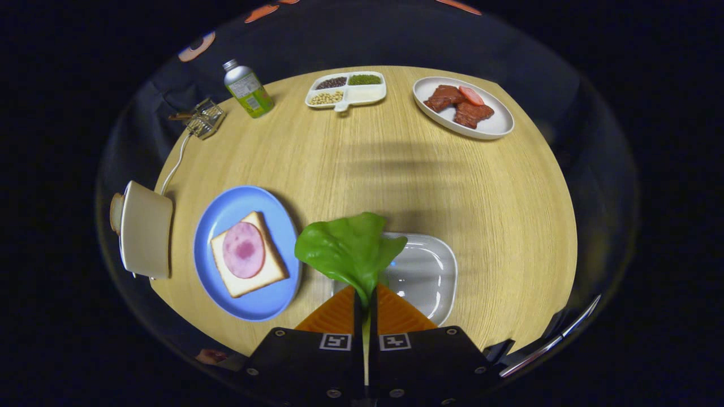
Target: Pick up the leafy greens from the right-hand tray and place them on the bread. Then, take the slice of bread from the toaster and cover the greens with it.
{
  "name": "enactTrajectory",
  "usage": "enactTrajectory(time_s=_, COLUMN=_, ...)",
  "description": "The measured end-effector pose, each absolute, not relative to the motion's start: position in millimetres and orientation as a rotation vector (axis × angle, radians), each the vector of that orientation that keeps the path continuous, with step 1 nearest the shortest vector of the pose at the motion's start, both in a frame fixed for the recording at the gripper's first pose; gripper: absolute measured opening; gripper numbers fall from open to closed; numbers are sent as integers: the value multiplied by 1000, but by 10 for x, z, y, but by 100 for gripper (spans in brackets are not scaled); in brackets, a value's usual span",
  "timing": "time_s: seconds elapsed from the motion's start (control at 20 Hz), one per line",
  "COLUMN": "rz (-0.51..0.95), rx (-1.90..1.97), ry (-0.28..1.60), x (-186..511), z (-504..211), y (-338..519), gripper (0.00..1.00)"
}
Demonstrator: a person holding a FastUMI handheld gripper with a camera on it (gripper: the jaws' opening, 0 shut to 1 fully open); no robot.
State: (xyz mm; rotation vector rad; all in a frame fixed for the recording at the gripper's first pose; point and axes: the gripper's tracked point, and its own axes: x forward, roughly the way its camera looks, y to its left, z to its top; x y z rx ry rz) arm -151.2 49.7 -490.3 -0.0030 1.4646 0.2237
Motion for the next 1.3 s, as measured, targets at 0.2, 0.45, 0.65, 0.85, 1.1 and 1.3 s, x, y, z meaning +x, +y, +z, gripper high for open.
enactTrajectory(time_s=0.2, rz=286, rx=37, ry=1443, x=-1433, z=-4737, y=860, gripper=4)
enactTrajectory(time_s=0.45, rz=365, rx=81, ry=1451, x=-1433, z=-4689, y=1299, gripper=4)
enactTrajectory(time_s=0.65, rz=402, rx=45, ry=1453, x=-1391, z=-4712, y=1537, gripper=4)
enactTrajectory(time_s=0.85, rz=387, rx=-22, ry=1461, x=-1374, z=-4846, y=1674, gripper=6)
enactTrajectory(time_s=1.1, rz=426, rx=-27, ry=1478, x=-1439, z=-4873, y=1884, gripper=10)
enactTrajectory(time_s=1.3, rz=433, rx=-45, ry=1468, x=-1447, z=-4847, y=1950, gripper=20)
